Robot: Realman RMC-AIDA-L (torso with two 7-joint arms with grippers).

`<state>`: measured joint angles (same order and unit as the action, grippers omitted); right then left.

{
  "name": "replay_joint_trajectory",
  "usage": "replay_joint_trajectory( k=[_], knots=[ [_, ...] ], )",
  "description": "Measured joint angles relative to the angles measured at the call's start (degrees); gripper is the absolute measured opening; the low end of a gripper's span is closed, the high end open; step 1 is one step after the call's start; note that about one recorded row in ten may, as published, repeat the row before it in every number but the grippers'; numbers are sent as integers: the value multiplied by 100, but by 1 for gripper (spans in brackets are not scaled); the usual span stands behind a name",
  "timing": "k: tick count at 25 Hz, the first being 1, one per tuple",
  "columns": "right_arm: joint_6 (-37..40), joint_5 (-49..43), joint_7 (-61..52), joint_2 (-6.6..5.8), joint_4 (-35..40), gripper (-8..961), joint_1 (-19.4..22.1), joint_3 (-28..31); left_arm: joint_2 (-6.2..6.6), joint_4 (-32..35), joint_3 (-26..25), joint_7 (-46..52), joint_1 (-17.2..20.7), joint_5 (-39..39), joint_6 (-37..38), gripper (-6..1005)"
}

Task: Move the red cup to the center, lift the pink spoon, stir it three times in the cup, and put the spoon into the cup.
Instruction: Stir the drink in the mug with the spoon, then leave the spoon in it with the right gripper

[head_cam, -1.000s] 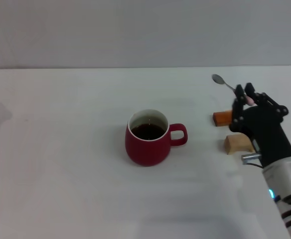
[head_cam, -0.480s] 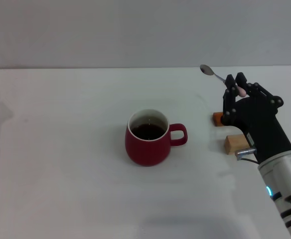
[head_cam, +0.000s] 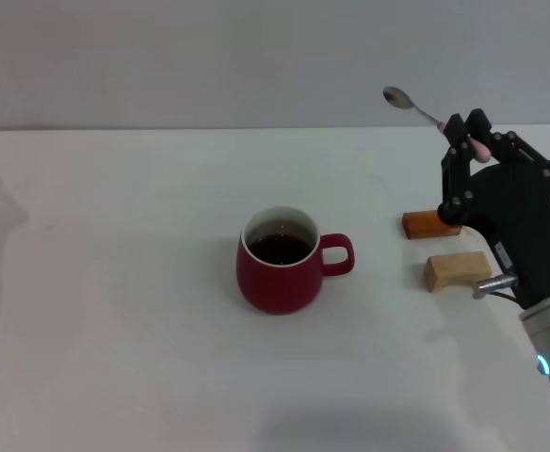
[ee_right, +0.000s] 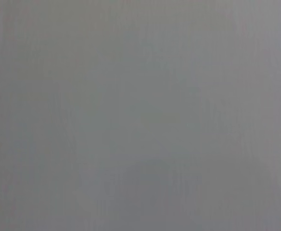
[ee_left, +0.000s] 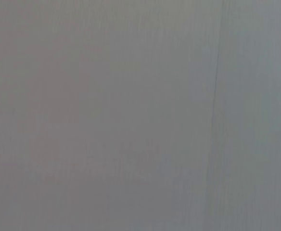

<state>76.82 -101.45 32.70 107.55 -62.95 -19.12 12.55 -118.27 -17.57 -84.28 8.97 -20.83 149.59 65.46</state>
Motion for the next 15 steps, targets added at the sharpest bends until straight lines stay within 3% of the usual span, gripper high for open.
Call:
replay_joint_trajectory(
  k=[5, 8, 10, 11, 15],
  knots=[
    [6, -601, -582, -152, -11, 133, 189, 165, -4, 2, 63, 0, 2, 1, 1, -2],
    [3, -948, -1051, -311, -14, 133, 291, 278, -3, -2, 70, 0, 8, 0, 1, -2],
    [-61, -1013, -1135, -491, -170, 133, 358, 309, -3, -2, 70, 0, 8, 0, 1, -2],
    [-61, -1013, -1135, -491, -170, 133, 358, 309, -3, -2, 70, 0, 8, 0, 1, -2],
    [-220, -1179, -1184, -701, -278, 133, 391, 313, -2, -19, 124, 0, 7, 1, -33, -2]
  ],
)
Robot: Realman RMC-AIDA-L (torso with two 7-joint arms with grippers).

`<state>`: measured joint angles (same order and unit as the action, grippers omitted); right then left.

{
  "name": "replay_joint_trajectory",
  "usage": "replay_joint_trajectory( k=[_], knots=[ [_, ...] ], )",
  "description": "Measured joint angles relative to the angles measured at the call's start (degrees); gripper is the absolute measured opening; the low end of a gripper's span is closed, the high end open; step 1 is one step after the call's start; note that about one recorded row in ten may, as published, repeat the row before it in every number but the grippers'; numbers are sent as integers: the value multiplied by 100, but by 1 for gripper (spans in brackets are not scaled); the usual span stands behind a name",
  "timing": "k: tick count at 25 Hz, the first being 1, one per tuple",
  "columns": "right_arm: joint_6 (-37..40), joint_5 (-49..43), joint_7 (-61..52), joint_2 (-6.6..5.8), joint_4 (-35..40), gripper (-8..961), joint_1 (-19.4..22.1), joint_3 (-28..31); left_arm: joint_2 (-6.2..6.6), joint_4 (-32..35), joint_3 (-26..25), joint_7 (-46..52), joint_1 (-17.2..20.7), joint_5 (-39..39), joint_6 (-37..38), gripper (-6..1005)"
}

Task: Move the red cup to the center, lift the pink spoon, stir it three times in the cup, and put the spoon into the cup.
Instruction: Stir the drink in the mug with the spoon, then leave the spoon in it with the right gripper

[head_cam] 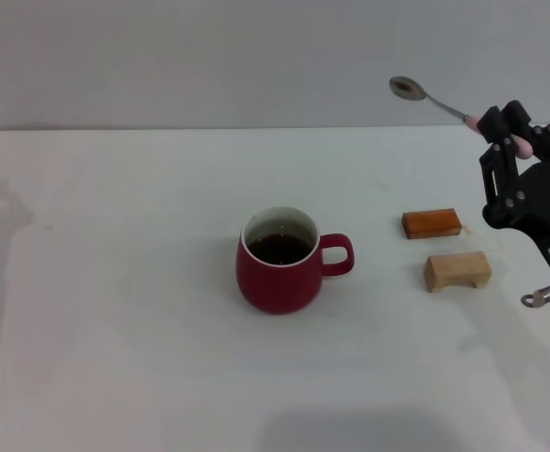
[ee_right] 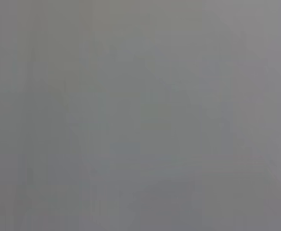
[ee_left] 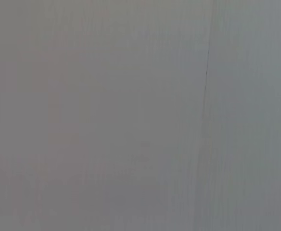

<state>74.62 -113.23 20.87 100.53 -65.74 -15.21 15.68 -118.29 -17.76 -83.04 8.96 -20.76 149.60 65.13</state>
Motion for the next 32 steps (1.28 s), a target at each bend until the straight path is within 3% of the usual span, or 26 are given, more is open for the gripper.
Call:
replay_joint_trajectory(
  k=[3, 6, 11, 16, 23, 29, 32],
  knots=[
    [16, -221, -137, -32, 94, 133, 9, -1, 0, 14, 0, 0, -20, -1, -18, -2],
    [195, -688, -650, 10, 448, 134, 68, 138, -1, 30, 0, 0, -31, -3, -30, -2],
    [311, -1686, -1899, 53, 924, 134, 199, 696, -1, 35, -1, 0, -32, -27, -43, -2],
    [73, -2656, -3069, 8, 1215, 133, 209, 1239, -1, 36, -1, 0, -25, -33, -45, -2],
    [-915, -3815, -3658, -63, 950, 134, 339, 2017, -1, 15, -1, 0, -34, -33, -100, -2],
    [-2014, -5293, -4308, -6, 388, 134, 628, 2999, 0, -6, -1, -6, -42, -32, -163, -2],
    [-2252, -5395, -4415, -57, 213, 134, 615, 3050, 1, -8, -3, -22, -62, -38, -204, -2]
  ],
)
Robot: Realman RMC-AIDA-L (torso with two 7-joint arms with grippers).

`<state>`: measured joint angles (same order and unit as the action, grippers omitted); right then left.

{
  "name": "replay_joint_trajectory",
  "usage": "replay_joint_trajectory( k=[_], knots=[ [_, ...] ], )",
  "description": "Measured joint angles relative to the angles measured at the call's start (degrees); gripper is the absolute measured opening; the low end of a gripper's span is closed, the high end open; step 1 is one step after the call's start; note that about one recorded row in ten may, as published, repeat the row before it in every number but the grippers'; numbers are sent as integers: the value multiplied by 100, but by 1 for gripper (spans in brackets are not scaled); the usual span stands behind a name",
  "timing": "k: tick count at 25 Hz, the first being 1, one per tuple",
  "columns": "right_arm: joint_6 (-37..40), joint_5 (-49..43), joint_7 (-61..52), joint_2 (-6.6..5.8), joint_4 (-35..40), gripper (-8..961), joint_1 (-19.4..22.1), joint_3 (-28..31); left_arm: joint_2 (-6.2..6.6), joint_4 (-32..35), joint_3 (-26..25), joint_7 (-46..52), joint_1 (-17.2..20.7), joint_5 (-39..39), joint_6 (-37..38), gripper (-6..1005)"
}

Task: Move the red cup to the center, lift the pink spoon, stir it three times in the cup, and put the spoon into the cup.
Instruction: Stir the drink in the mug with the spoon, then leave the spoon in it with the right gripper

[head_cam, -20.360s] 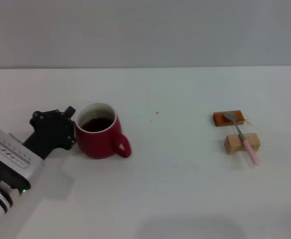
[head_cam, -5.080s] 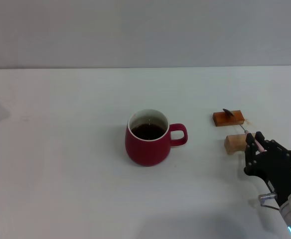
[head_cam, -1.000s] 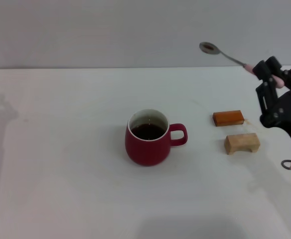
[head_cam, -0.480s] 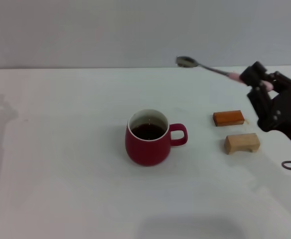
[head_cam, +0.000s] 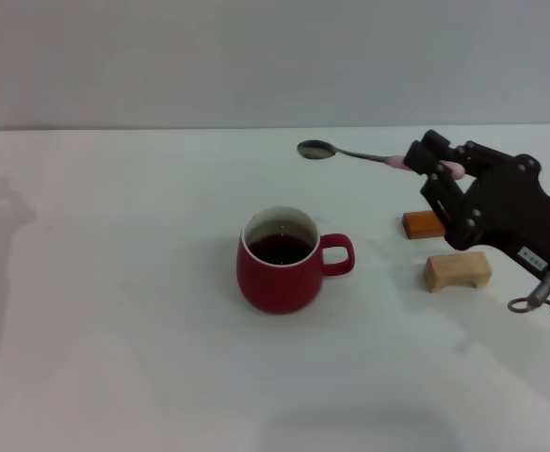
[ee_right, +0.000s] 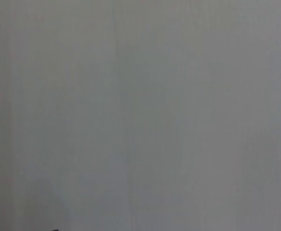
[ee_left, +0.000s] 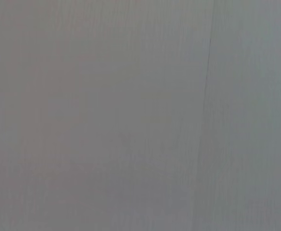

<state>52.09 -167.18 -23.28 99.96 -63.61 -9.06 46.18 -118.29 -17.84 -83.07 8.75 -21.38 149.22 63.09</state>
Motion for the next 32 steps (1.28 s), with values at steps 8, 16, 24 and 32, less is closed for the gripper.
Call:
replay_joint_trajectory(
  k=[8, 16, 24, 32],
  knots=[
    [-1029, -3, 41, -133, -664, 133, -83, 99, 7, 47, -31, -20, -63, -3, -52, -2],
    [-2212, -7, 114, -118, -1411, 133, -146, 358, 8, 63, -41, -37, -119, -17, -126, -2],
    [-3718, -7, 647, 272, -2289, 133, -147, 714, 17, 76, -42, -40, -183, -16, -186, -2],
    [-4773, -3, 1555, 780, -3027, 134, 68, 1041, 21, 153, -42, -40, -222, -15, -193, -2]
  ],
)
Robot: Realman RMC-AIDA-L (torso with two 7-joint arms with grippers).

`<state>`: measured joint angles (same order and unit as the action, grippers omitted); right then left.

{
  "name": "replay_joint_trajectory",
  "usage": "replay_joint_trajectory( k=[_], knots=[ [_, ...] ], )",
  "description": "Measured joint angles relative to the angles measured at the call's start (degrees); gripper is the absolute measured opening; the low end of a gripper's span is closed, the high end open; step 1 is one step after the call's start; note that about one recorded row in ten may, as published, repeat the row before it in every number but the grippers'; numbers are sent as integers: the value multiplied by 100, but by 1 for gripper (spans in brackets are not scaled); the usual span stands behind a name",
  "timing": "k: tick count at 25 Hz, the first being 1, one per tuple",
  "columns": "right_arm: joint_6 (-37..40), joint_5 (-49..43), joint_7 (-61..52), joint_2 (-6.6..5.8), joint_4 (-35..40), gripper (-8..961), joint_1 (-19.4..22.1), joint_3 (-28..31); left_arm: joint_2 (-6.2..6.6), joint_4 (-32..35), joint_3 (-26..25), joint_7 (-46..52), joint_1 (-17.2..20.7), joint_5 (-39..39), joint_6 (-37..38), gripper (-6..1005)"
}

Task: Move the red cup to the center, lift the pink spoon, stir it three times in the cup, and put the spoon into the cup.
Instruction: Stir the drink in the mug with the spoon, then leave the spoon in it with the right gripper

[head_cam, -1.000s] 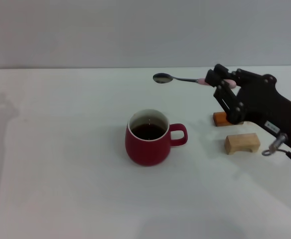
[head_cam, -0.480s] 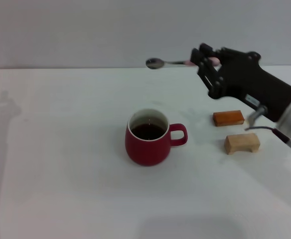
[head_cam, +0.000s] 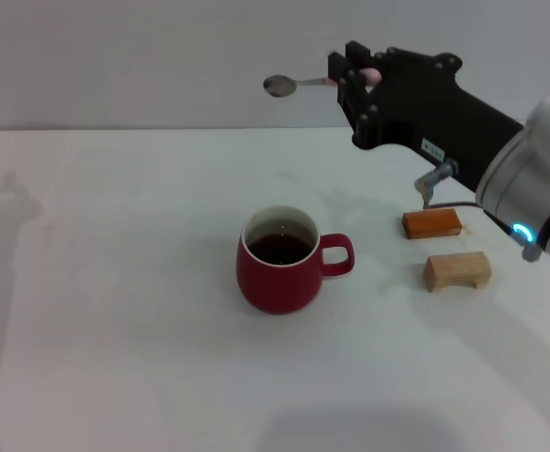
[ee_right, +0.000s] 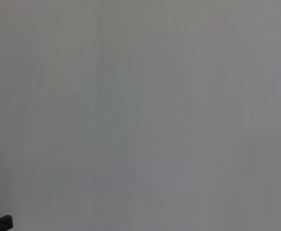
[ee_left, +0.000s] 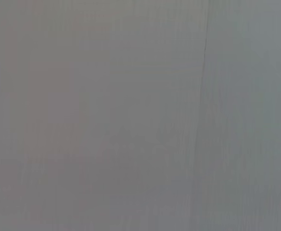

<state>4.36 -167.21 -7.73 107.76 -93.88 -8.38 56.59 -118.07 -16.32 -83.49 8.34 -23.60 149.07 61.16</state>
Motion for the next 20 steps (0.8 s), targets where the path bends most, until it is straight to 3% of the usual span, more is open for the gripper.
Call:
replay_joint_trajectory(
  k=[12, 20],
  knots=[
    [-1394, 31, 42, 151, -1002, 134, -45, 249, 4, 77, 0, 0, -33, 0, 0, -2],
    [-3030, 41, 116, 395, -1860, 134, -60, 401, 4, 76, 0, -5, -30, -1, 1, -2]
  ],
)
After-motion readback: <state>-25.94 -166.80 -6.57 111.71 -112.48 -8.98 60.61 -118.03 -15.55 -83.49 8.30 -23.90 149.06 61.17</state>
